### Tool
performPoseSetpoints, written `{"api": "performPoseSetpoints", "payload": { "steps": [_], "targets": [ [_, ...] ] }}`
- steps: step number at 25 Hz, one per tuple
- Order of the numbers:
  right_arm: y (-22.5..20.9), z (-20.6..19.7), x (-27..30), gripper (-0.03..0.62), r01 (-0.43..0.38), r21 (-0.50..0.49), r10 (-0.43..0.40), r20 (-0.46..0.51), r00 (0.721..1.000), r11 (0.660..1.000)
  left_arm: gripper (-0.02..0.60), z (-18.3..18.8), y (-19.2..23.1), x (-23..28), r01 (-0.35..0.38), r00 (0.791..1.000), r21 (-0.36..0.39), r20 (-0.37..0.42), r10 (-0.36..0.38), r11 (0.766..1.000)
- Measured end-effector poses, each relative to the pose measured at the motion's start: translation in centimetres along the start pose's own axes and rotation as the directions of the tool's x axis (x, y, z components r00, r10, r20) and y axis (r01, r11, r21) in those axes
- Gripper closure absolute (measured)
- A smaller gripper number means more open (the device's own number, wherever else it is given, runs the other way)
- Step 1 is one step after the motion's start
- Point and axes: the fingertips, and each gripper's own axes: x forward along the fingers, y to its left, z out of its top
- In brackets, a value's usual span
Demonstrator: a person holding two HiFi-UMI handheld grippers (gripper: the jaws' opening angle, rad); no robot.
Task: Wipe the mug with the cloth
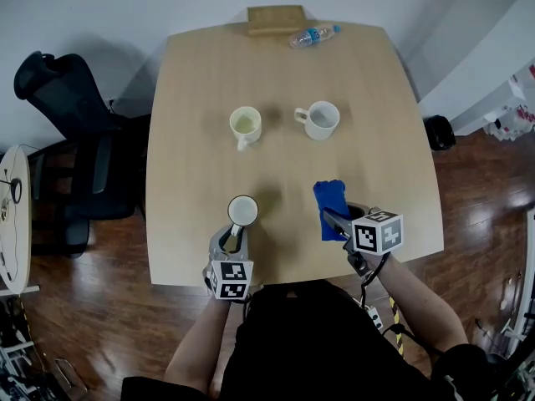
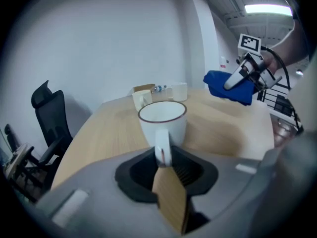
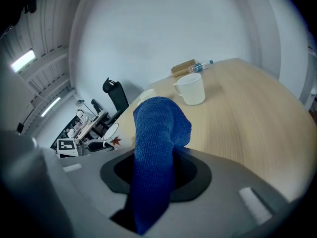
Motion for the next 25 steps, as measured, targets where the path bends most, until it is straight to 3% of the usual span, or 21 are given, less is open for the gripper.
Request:
{"api": "performPoseSetpoints", "payload": {
  "steps": [4,8,11,13,15,17,19,20,23,25],
  "targets": [
    [0.7,0.3,0.0,0.451,-0.024,-0.005,0.024,0.005,1.0,1.0,0.416,1.0,0.3,-0.5,0.024,0.999,-0.046,0.049,-0.022,0.999],
    [1.6,0.3,0.2,0.45,-0.046,-0.004,0.046,0.01,0.999,0.999,0.449,1.5,0.0,-0.4,0.048,0.996,-0.015,0.072,-0.047,0.999],
    [2.1,0.2,0.1,0.45,-0.056,-0.012,0.056,0.008,0.998,0.998,0.511,2.4,0.1,-0.6,0.052,0.994,-0.028,0.094,-0.049,0.998],
    [2.4,0.3,0.1,0.449,-0.058,-0.024,0.058,0.01,0.998,0.998,0.515,3.0,-0.1,-0.6,0.07,0.994,-0.049,0.083,-0.066,0.996],
    [2.7,0.9,-0.2,0.449,-0.055,-0.058,0.056,0.024,0.998,0.997,0.515,4.0,-0.6,-0.8,0.128,0.99,-0.128,0.078,-0.118,0.984],
    [3.5,2.1,-0.9,0.45,-0.043,-0.152,0.053,0.063,0.997,0.987,0.515,5.8,-0.8,-1.6,0.193,0.979,-0.242,0.109,-0.171,0.951],
    [5.8,4.1,-2.2,0.451,-0.029,-0.329,0.078,0.135,0.988,0.944,0.516,8.6,-0.7,-3.0,0.248,0.965,-0.329,0.161,-0.205,0.911],
    [7.6,5.3,-3.1,0.451,-0.027,-0.43,0.112,0.175,0.978,0.902,0.515,10.2,-0.7,-3.8,0.275,0.957,-0.352,0.189,-0.22,0.895],
    [14.9,8.4,-5.8,0.451,-0.044,-0.674,0.259,0.223,0.94,0.737,0.515,15.6,-1.2,-6.1,0.355,0.926,-0.367,0.265,-0.27,0.86],
    [18.6,9.9,-7.1,0.451,-0.011,-0.77,0.289,0.226,0.93,0.638,0.515,18.7,-1.8,-7.5,0.407,0.901,-0.37,0.309,-0.303,0.835]
  ]
}}
